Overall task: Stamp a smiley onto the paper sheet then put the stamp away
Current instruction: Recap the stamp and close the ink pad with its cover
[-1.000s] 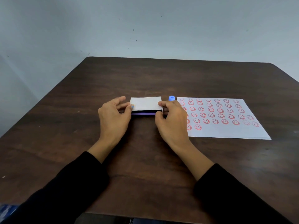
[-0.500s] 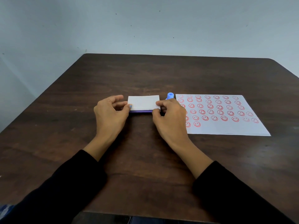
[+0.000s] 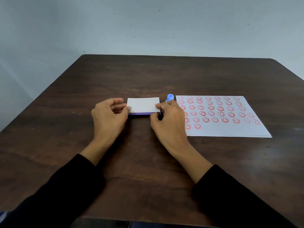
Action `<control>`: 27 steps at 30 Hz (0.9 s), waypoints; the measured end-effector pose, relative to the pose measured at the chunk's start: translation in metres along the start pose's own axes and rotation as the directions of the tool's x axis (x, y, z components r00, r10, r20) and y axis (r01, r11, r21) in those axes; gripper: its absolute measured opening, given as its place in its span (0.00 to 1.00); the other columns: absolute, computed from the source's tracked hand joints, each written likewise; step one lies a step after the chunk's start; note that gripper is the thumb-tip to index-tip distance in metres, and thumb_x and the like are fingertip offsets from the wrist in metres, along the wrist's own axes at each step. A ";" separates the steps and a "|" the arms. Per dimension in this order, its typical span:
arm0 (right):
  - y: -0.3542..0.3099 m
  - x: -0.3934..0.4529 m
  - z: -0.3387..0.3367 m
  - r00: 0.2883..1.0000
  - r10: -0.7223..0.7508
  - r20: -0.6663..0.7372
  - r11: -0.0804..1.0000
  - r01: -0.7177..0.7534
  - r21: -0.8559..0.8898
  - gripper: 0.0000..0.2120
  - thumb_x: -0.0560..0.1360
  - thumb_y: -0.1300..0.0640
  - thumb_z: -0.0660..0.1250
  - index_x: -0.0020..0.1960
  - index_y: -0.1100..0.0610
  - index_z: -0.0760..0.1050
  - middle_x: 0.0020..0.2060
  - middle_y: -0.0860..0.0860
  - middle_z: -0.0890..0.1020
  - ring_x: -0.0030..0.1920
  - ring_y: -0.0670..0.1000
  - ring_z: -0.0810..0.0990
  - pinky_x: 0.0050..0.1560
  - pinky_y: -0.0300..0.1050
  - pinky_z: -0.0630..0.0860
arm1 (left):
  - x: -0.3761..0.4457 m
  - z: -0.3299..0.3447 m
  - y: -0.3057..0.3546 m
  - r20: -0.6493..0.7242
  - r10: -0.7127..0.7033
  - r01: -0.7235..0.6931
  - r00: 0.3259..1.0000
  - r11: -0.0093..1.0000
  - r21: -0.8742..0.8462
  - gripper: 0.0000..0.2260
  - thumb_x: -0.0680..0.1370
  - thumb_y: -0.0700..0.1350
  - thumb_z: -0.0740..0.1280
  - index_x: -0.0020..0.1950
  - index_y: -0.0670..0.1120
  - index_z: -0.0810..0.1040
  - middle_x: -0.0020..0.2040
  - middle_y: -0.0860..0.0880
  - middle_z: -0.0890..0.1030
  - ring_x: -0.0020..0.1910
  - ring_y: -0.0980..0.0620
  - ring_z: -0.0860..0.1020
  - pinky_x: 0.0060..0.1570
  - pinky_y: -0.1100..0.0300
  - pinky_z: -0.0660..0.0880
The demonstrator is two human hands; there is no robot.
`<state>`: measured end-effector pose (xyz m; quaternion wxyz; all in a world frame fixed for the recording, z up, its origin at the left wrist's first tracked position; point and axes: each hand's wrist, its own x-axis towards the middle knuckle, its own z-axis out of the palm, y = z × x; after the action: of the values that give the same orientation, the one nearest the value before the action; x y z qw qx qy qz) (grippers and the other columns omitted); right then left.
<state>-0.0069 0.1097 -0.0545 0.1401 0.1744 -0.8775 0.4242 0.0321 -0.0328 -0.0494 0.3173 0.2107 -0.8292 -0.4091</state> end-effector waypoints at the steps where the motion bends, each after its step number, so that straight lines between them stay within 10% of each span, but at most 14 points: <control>1: -0.001 0.000 -0.002 1.000 -0.008 -0.025 1.000 0.008 0.002 0.13 0.73 0.61 0.67 0.57 0.60 0.77 0.55 0.55 0.77 0.41 0.43 0.71 0.40 0.29 0.67 | 0.000 0.000 0.000 -0.006 0.003 -0.003 1.000 1.000 0.006 0.13 0.70 0.42 0.72 0.54 0.42 0.80 0.41 0.53 0.80 0.36 0.70 0.75 0.36 0.84 0.66; 6: 0.003 0.018 -0.023 0.971 -0.058 -0.232 0.996 0.071 0.048 0.11 0.72 0.64 0.65 0.54 0.59 0.75 0.53 0.55 0.76 0.51 0.51 0.75 0.45 0.30 0.63 | 0.000 -0.001 0.001 -0.018 0.040 -0.039 0.999 0.998 0.058 0.13 0.72 0.44 0.69 0.57 0.46 0.79 0.45 0.56 0.80 0.41 0.63 0.78 0.44 0.72 0.73; 10: 0.020 0.030 -0.028 0.999 -0.021 -0.046 0.999 0.018 -0.048 0.18 0.76 0.59 0.63 0.65 0.56 0.69 0.63 0.53 0.75 0.64 0.52 0.70 0.58 0.35 0.62 | -0.001 0.000 0.004 -0.007 0.091 -0.090 0.996 0.991 0.101 0.15 0.74 0.44 0.65 0.61 0.49 0.76 0.56 0.50 0.81 0.53 0.55 0.77 0.58 0.55 0.73; 19: 0.017 0.023 -0.025 1.000 -0.016 0.025 0.997 0.018 -0.077 0.14 0.76 0.61 0.63 0.62 0.57 0.72 0.53 0.57 0.82 0.53 0.57 0.79 0.56 0.54 0.75 | -0.002 0.004 -0.002 0.050 0.118 -0.123 0.992 0.987 0.107 0.17 0.76 0.43 0.63 0.64 0.49 0.73 0.62 0.50 0.78 0.33 0.73 0.70 0.49 0.66 0.67; 27: 0.050 0.026 -0.090 0.995 0.051 0.081 0.909 -0.013 -0.417 0.28 0.75 0.44 0.62 0.71 0.52 0.60 0.74 0.56 0.60 0.74 0.57 0.55 0.72 0.56 0.53 | 0.000 0.005 -0.006 0.129 0.104 -0.122 0.986 0.982 0.143 0.19 0.77 0.42 0.62 0.68 0.47 0.69 0.67 0.48 0.74 0.49 0.68 0.69 0.54 0.69 0.64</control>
<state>-0.0425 0.2049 -0.0250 0.1274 0.1451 -0.9559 0.2215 0.0290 -0.0336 -0.0566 0.2726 0.1615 -0.8860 -0.3385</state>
